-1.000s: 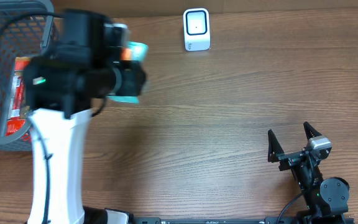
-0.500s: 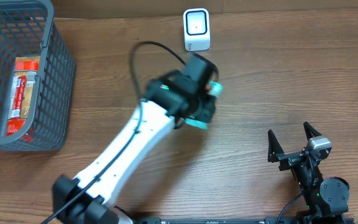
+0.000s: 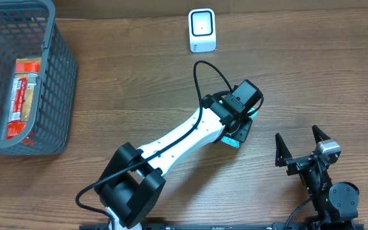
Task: Scan the item barcode
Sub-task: 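Lift the orange pack out and carry it toward the scanner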
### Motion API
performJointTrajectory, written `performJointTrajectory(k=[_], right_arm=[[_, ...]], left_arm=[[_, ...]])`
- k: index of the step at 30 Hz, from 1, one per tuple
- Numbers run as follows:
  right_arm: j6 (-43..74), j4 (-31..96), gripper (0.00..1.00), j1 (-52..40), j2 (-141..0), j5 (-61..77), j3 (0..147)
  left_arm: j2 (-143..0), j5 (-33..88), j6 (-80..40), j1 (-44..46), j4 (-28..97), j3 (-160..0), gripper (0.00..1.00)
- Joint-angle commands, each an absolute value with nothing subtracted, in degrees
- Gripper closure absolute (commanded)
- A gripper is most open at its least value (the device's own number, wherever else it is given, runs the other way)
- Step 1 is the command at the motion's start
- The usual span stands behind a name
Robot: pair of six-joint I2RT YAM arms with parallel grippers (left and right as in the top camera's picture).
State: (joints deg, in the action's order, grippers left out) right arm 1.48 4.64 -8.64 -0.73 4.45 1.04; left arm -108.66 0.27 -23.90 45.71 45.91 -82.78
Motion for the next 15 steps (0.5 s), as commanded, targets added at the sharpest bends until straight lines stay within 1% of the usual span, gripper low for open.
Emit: performJointTrajectory(k=[1, 6, 12, 15], right_arm=[[1.2, 4.4, 0.0, -8.5, -0.2, 4.2, 0.4], [1.2, 4.4, 0.0, -8.5, -0.2, 4.2, 0.4], [1.2, 4.4, 0.0, -8.5, -0.2, 4.2, 0.4], [1.2, 4.4, 0.0, -8.5, -0.2, 4.2, 0.4]], left_arm=[[-108.4, -0.5, -24.9, 45.5, 44.7, -83.0, 0.79], [-108.5, -0.7, -24.9, 45.7, 44.4, -82.8, 0.79], [-108.5, -0.6, -24.9, 45.8, 42.3, -81.3, 0.76], [-108.5, -0.6, -24.9, 45.8, 41.5, -81.0, 0.73]])
